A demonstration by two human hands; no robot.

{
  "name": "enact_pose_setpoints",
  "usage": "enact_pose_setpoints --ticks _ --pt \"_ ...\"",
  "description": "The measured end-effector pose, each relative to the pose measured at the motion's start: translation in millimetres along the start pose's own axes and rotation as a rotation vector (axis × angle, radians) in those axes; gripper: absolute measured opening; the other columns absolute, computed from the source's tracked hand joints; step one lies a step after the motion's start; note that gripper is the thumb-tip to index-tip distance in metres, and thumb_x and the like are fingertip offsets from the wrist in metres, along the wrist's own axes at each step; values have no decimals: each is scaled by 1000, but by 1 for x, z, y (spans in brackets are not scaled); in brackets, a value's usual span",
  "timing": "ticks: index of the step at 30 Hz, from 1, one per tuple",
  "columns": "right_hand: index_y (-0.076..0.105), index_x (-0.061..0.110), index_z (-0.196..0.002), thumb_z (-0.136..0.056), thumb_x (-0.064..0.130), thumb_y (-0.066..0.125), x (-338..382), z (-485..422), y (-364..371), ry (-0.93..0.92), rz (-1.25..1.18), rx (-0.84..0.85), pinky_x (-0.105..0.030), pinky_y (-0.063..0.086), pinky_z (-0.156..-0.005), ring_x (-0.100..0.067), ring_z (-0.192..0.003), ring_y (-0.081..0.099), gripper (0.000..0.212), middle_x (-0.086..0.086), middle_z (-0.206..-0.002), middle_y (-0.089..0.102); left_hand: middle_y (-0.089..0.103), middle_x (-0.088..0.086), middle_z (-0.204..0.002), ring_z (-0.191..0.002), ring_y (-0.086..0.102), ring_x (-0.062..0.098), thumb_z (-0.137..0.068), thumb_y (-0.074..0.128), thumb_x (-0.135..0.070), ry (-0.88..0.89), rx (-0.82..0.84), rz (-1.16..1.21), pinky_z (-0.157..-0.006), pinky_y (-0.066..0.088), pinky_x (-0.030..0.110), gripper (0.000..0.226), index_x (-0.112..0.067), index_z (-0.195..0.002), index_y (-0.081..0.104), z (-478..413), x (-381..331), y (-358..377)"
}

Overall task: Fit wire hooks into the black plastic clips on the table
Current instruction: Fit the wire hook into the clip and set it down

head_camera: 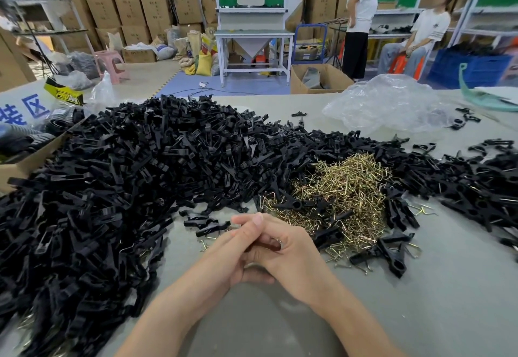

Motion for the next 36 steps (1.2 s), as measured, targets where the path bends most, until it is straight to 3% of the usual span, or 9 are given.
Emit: enact_pose_setpoints --ticks 5,11,13,16,18,21,27,32,36 --pt "77 9 -107 -89 -10 64 4 2 -2 -19 30 4 -18 54 -85 -9 -102 70 29 16 -125 67 72 14 -112 -107 69 32 -79 67 -70 36 -19 -68 -90 56 53 61 -16 -105 75 -3 3 -1" --pt "79 17 -104 -85 -12 67 7 4 -2 -22 38 1 -10 48 -88 -2 -112 64 36 16 -121 69 72 7 -91 -82 71 29 -64 70 -81 78 -119 -154 -77 59 47 58 -25 -81 73 -4 5 -9" --pt "77 23 -108 -86 -5 72 5 4 -3 -6 43 -10 -15 51 -89 -5 -108 66 35 10 -117 71 69 13 -91 -81 68 28 -63 73 -78 61 -142 -81 -73 58 42 58 -21 -72 68 -4 7 -11" --pt "68 44 -120 -88 7 75 -1 3 -1 67 83 -10 -44 56 -90 -24 -87 64 49 -13 -103 67 69 9 -84 -78 66 21 -72 70 -63 20 -126 28 -69 57 34 45 -19 -65 64 -4 7 -8" --pt "62 52 -124 -87 13 77 -2 2 -2 55 150 -8 -43 54 -93 -24 -88 61 55 -9 -102 65 66 7 -81 -76 63 19 -72 66 -60 5 -116 102 -72 54 34 39 -23 -61 62 -3 7 -6" --pt "58 61 -122 -87 16 78 -1 2 -3 24 207 -11 -36 50 -97 -25 -105 61 61 -4 -110 67 62 8 -81 -79 59 20 -81 57 -54 -7 -97 209 -73 55 31 40 -17 -66 55 -4 7 -4" --pt "64 50 -118 -88 6 73 -5 2 -6 20 177 -28 -32 53 -84 -21 -81 57 54 1 -89 63 59 6 -83 -91 51 26 -85 53 -52 -34 -67 243 -82 49 34 41 -16 -68 50 -8 11 -2" --pt "65 47 -117 -89 12 71 -6 2 -6 29 213 -21 -43 54 -88 -28 -90 61 45 1 -92 64 59 8 -82 -86 53 23 -87 53 -56 -75 -70 268 -87 47 35 47 -9 -90 45 -8 14 -2" --pt "63 48 -115 -89 18 72 -5 2 -6 -1 294 -30 -42 53 -83 -23 -84 59 41 8 -90 60 60 8 -81 -81 56 20 -93 52 -55 -92 -78 278 -82 46 32 47 -10 -79 51 -7 13 -2"
Point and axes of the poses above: each hand's wrist, its own z-axis away from the middle knuckle, its own y-axis out of the palm, x = y × z, the point moved 9 cm from there along -z, towards the middle knuckle
